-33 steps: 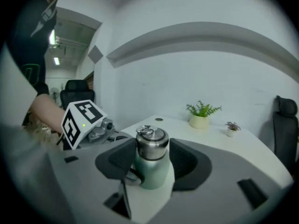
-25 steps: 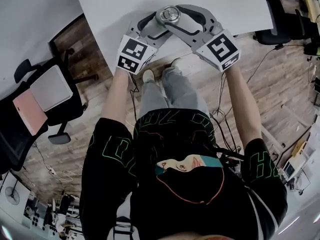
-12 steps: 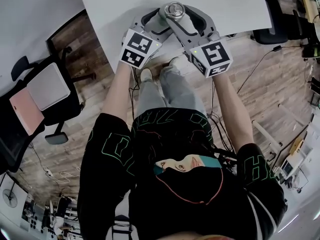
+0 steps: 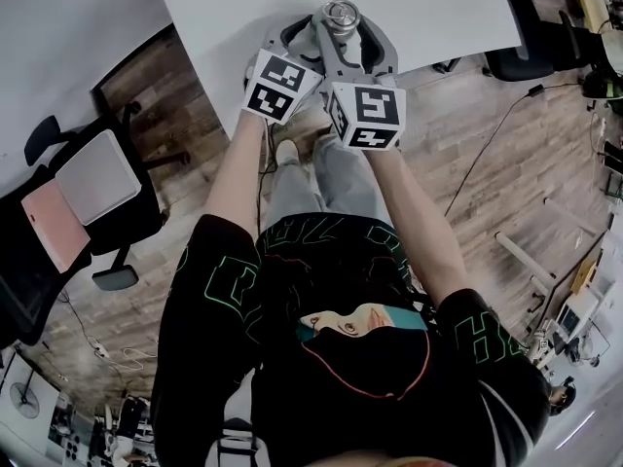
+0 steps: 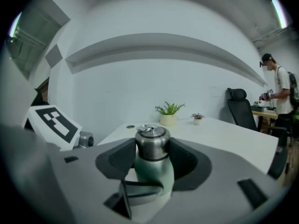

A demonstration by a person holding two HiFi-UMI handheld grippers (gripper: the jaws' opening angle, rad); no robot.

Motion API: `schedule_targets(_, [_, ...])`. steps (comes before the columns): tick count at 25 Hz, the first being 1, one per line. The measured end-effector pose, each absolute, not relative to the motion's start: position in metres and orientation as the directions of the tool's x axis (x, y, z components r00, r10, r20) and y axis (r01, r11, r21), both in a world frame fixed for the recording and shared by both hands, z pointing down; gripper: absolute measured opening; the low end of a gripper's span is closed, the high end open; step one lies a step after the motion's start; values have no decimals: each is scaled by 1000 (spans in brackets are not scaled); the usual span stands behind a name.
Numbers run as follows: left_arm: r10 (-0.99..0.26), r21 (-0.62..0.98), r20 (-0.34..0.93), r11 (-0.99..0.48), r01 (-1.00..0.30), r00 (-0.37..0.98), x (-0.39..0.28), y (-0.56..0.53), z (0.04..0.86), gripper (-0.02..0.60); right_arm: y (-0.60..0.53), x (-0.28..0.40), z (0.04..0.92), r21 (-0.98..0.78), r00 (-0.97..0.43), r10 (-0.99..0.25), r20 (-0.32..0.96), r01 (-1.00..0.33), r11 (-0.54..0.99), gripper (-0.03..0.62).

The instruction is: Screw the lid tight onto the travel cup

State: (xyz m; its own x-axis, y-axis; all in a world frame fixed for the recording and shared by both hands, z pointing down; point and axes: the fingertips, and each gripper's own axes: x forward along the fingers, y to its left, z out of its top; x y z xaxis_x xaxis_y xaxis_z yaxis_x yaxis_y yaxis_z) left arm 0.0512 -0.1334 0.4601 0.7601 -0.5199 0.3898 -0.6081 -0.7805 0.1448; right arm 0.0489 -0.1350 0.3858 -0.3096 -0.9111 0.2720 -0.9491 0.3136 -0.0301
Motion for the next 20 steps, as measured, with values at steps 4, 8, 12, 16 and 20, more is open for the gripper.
schedule_targets(4, [-520,139,398,-780,-610,756,50,-132,461,328,-134,48,391,-9,-321,-896,307,-942,334,227])
schedule_targets(8, [-520,136,400,-780,-610,754,51,-133,461,327,-133,49,389,-22,-422,-849,318,-898,438,225])
schedule_targets(12, [-520,133,401,-782,-609,755,50,-133,459,325,-133,54,394,-62,-547,-754,362,-822,567,260])
schedule_targets(16, [-520,131,401,-782,-609,754,51,-133,459,325,-136,58,393,-82,-657,-653,377,-726,683,279])
schedule_targets(20, [-514,132,401,-787,-603,758,50,-132,460,325,-136,54,385,-33,-753,-539,377,-592,805,273])
